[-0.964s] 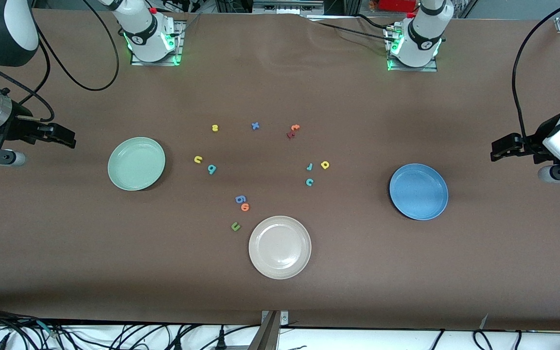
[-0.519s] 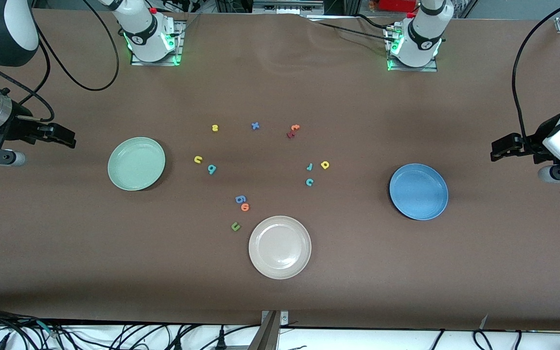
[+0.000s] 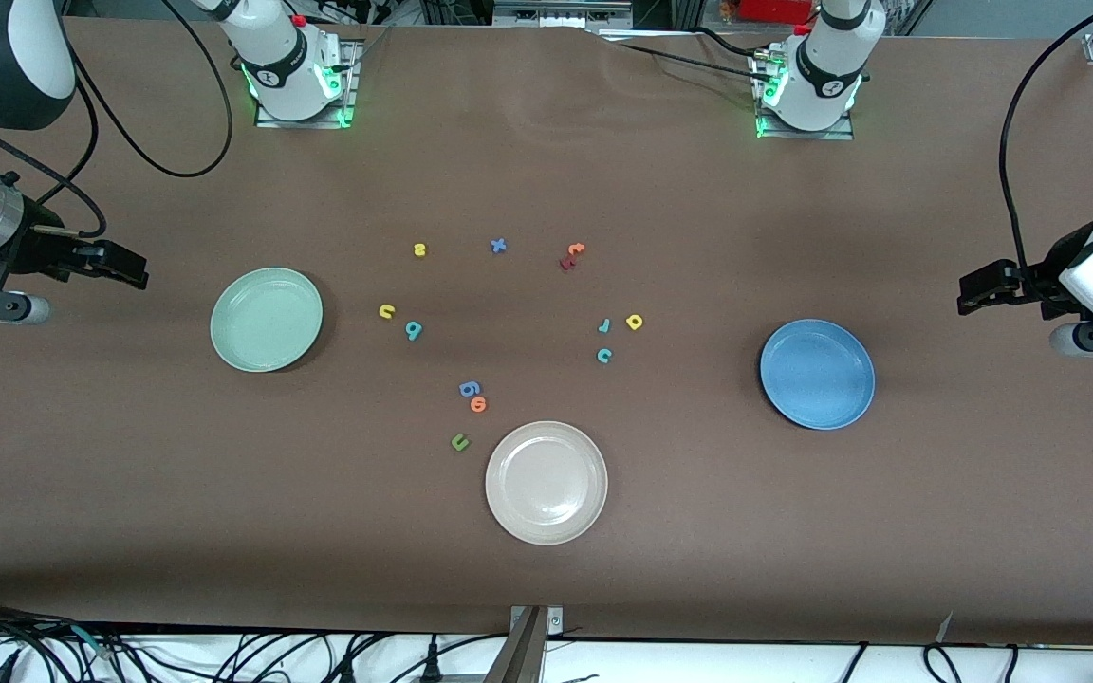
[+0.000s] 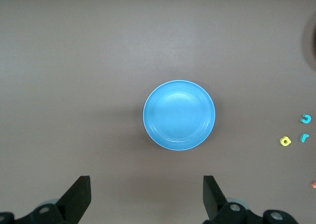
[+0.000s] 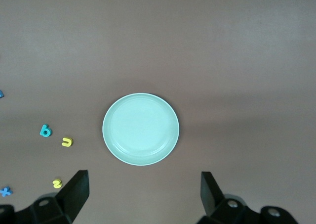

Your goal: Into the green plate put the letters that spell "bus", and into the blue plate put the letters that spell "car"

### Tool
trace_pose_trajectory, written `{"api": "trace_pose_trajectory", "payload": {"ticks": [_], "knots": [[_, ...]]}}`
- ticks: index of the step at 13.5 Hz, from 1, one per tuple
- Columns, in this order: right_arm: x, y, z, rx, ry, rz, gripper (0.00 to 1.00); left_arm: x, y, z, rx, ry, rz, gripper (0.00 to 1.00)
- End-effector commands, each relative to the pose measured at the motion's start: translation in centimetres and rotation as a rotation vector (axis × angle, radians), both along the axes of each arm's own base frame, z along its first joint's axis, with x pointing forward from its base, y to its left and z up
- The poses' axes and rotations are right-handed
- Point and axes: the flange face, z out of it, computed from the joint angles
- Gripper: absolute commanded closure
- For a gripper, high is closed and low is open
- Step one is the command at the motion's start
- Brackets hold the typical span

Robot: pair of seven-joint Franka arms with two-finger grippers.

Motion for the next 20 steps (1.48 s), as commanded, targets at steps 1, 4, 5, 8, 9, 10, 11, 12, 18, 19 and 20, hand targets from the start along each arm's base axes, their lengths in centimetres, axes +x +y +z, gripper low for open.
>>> {"api": "trace_pose_trajectory", "payload": {"ticks": [1, 4, 5, 8, 9, 10, 11, 12, 18, 19, 20], "knots": [[0.35, 0.04, 0.57, 0.018, -0.006, -0.007, 0.0, -0.15, 0.06, 0.14, -0.017, 0.005, 0.001, 0.0], [0.37, 0.05, 0.47, 0.018, -0.003, -0.007, 0.0, -0.15, 0.06, 0.21, -0.017, 0.004, -0.001, 0.0], [0.35, 0.03, 0.57, 0.017, -0.006, -0.007, 0.0, -0.15, 0.06, 0.14, -0.017, 0.005, 0.001, 0.0], [0.34, 0.04, 0.56, 0.018, -0.004, -0.007, 0.0, -0.15, 0.06, 0.14, -0.017, 0.005, 0.001, 0.0], [0.35, 0.03, 0.57, 0.017, -0.006, -0.007, 0.0, -0.15, 0.06, 0.14, -0.017, 0.005, 0.001, 0.0], [0.34, 0.01, 0.56, 0.015, -0.004, -0.006, 0.0, -0.15, -0.04, 0.14, -0.017, 0.005, -0.001, 0.0], [0.35, 0.03, 0.57, 0.017, -0.006, -0.007, 0.0, -0.15, -0.04, 0.14, -0.017, 0.005, -0.001, 0.0], [0.34, 0.03, 0.56, 0.017, -0.004, -0.007, 0.0, -0.15, -0.04, 0.14, -0.017, 0.005, -0.002, 0.0], [0.1, -0.07, 0.45, 0.017, 0.013, -0.001, 0.0, -0.15, -0.04, 0.14, -0.017, 0.005, -0.001, 0.0], [-0.16, 0.0, 0.38, 0.016, 0.031, -0.008, 0.0, -0.15, -0.04, 0.14, -0.017, 0.005, -0.001, 0.0], [-0.21, 0.3, 0.42, 0.012, 0.034, 0.0, 0.0, -0.15, -0.04, 0.14, -0.017, 0.005, -0.001, 0.0]]}}
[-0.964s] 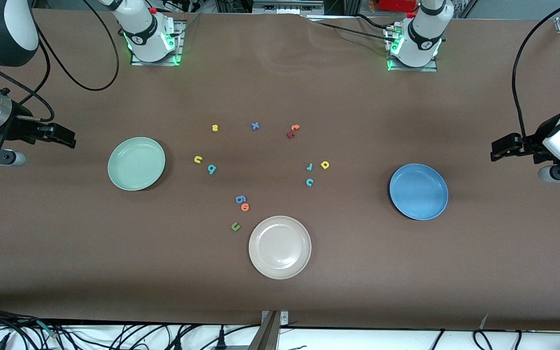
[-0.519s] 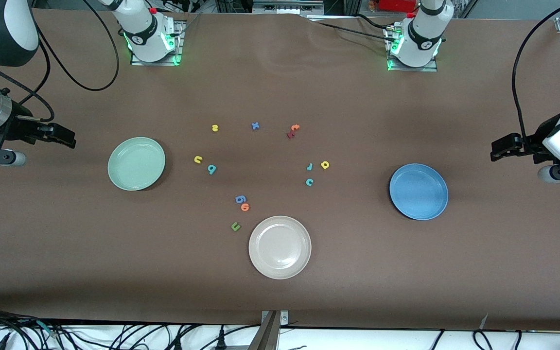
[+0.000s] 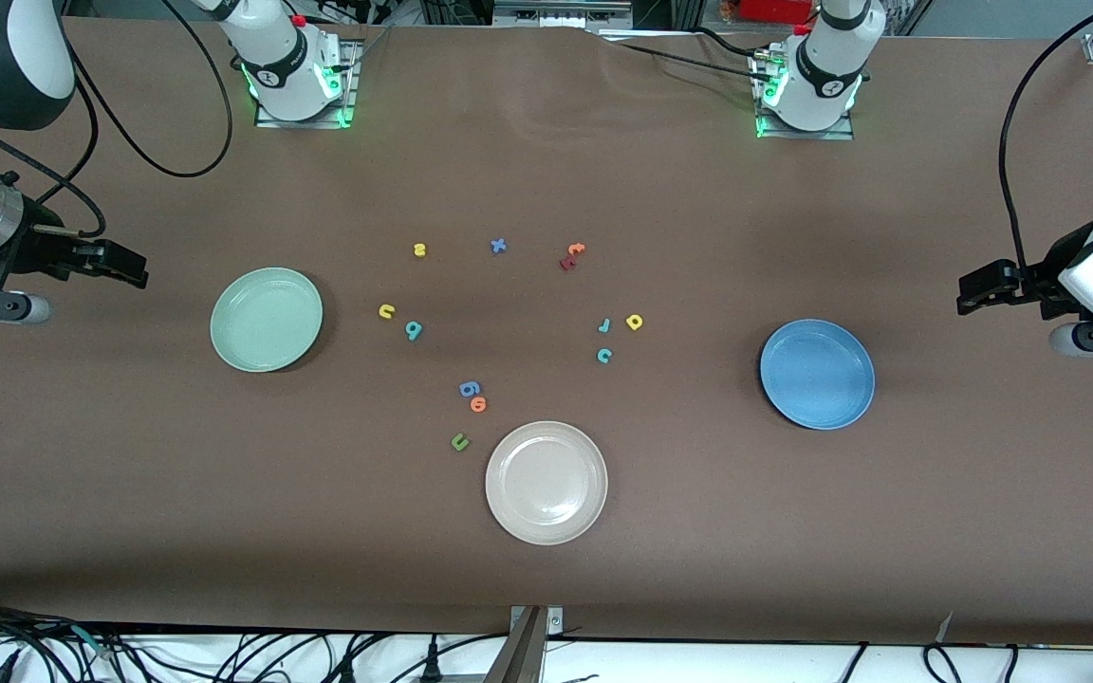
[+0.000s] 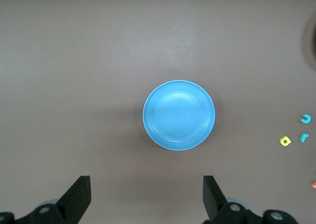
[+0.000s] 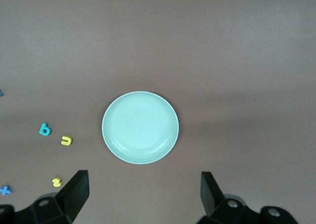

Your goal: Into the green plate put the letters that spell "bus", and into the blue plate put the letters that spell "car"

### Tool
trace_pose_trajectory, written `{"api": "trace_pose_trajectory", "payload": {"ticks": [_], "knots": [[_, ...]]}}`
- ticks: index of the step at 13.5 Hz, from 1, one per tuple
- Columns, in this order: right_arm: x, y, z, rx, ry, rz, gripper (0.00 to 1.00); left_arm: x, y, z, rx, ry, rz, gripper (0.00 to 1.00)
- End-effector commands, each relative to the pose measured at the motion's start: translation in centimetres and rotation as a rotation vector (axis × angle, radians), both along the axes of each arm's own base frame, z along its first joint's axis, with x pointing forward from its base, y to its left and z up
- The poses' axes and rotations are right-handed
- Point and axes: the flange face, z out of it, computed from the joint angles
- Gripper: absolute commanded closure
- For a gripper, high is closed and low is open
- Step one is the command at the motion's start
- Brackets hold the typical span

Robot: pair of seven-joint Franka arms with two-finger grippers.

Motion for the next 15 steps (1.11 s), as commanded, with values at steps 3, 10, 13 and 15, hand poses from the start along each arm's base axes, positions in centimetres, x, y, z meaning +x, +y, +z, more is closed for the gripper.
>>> {"api": "trace_pose_trajectory", "payload": {"ticks": [3, 10, 13, 15], "knots": [[0.0, 1.4, 0.5, 0.011, 0.012, -0.003, 0.0, -0.2, -0.3, 0.1, -0.017, 0.007, -0.004, 0.0], [0.2, 9.1, -2.1, -0.025, 0.034, -0.129, 0.0, 0.7, -1.9, -2.4, -0.074, 0.047, -0.007, 0.0], [0.8, 11.7, -5.2, -0.038, 0.057, -0.162, 0.01, 1.5, -6.2, -5.7, -0.081, 0.098, -0.034, 0.0], [0.9, 14.2, -7.5, -0.035, 0.028, -0.171, 0.01, 2.2, -9.0, -8.7, -0.068, 0.123, -0.01, 0.0]]}}
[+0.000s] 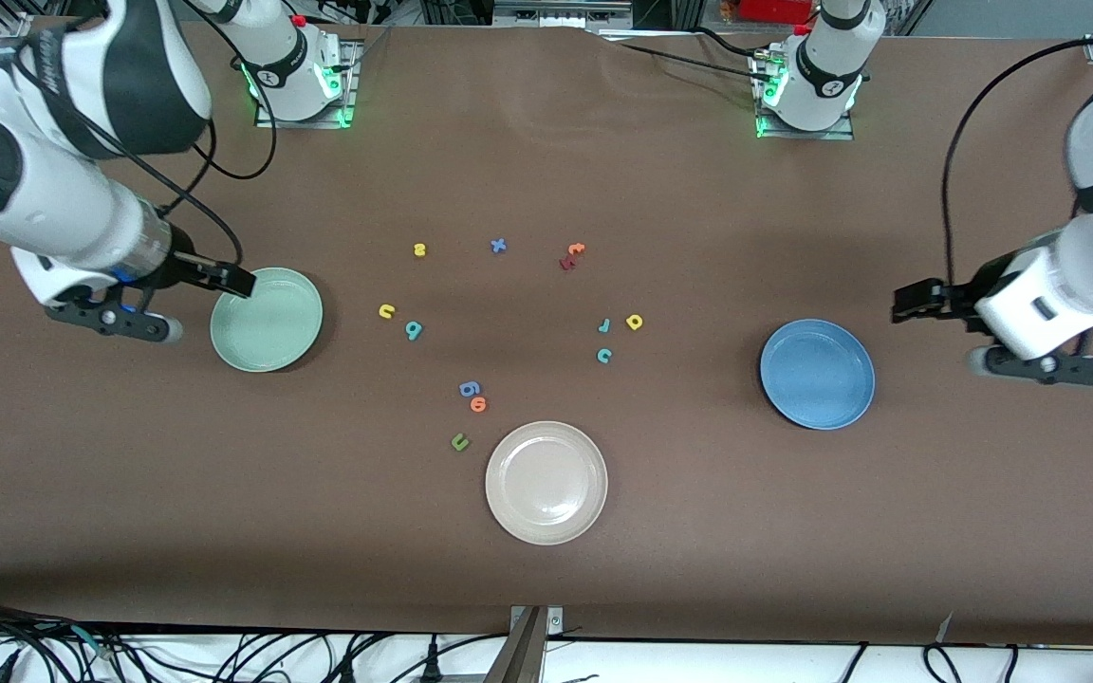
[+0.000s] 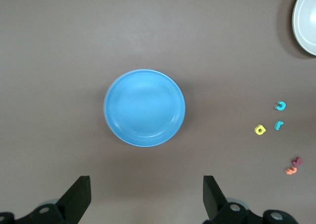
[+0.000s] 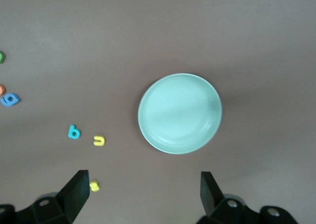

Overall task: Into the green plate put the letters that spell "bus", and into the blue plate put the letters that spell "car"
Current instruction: 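Reach the right gripper to yellow u while the left gripper reaches yellow a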

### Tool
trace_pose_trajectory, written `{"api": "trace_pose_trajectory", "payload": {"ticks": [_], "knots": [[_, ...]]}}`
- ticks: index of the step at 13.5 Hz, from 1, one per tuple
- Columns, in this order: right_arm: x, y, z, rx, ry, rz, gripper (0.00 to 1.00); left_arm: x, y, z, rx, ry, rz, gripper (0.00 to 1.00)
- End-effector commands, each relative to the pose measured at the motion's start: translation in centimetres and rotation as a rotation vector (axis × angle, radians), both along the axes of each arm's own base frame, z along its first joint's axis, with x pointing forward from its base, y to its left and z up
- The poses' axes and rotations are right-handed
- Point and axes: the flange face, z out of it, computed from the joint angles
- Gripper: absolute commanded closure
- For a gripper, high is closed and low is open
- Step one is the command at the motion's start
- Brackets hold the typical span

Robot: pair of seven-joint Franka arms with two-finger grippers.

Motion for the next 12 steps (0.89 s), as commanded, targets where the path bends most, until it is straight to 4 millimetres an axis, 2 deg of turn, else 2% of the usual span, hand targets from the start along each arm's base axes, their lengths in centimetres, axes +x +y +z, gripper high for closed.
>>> {"api": "trace_pose_trajectory", "payload": {"ticks": [1, 3, 4, 5, 6, 8, 10, 12], "knots": [[0.0, 2.6, -3.0, 0.011, -0.025, -0.045, 0.01, 1.0, -3.9, -3.5, 0.009, 0.022, 0.023, 0.0], [-0.8, 3.5, -6.3, 0.01, -0.023, -0.05, 0.01, 1.7, -6.3, -6.7, 0.021, 0.027, 0.021, 0.0], [-1.6, 4.1, -8.1, 0.01, -0.013, -0.036, 0.01, 2.1, -7.5, -8.9, 0.028, 0.038, 0.024, 0.0], [-2.5, 4.5, -10.6, 0.014, -0.014, -0.026, 0.01, 2.4, -8.6, -10.7, 0.032, 0.038, 0.028, 0.0], [-3.5, 4.9, -13.3, 0.027, -0.04, -0.013, 0.01, 2.3, -10.1, -11.8, 0.038, 0.037, 0.027, 0.0], [-4.5, 5.2, -17.0, 0.034, -0.064, -0.037, 0.01, 2.1, -11.9, -13.8, 0.044, 0.037, 0.032, 0.0], [-4.5, 6.4, -19.9, 0.039, -0.059, -0.025, 0.02, 1.0, -13.0, -16.3, 0.047, 0.025, 0.059, 0.0], [-4.5, 7.0, -22.2, 0.046, -0.066, -0.02, 0.02, -0.3, -14.1, -17.4, 0.017, 0.045, 0.141, 0.0]]}}
